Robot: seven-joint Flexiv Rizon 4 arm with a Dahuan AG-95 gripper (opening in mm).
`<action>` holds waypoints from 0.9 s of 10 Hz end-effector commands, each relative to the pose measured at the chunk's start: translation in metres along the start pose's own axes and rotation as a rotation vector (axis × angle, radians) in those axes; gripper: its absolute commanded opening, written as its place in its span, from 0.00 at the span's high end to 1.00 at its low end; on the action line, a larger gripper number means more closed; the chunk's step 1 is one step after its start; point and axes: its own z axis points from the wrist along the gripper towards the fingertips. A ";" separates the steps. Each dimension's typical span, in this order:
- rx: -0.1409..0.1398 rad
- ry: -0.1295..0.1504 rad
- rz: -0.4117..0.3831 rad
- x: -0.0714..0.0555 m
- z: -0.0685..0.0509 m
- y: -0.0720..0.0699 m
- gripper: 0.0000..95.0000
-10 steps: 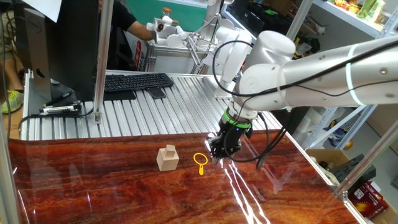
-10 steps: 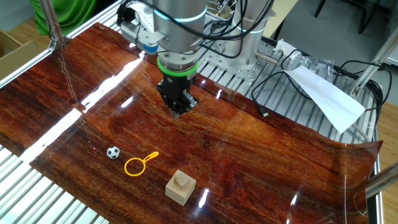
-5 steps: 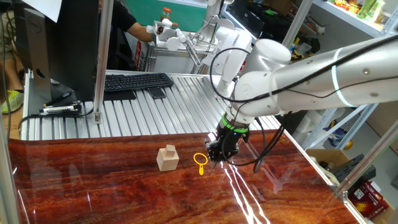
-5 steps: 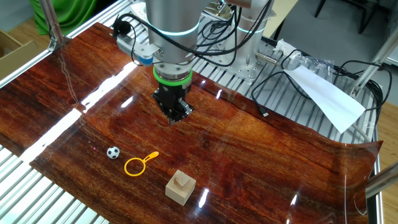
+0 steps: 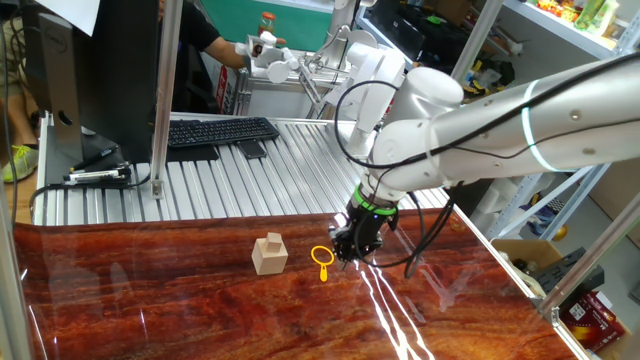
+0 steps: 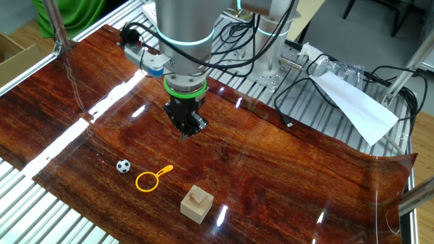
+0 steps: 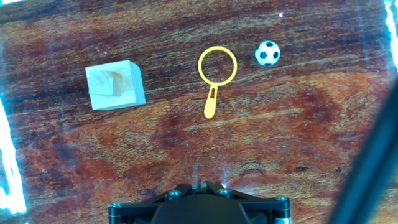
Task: Attach the bubble ring to the ball
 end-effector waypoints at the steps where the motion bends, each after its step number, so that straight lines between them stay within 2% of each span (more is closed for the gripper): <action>1: -0.001 0.001 -0.002 -0.004 0.003 -0.001 1.00; 3: -0.002 0.000 -0.002 -0.009 0.007 -0.002 1.00; 9: -0.002 -0.004 -0.003 -0.034 0.025 -0.008 1.00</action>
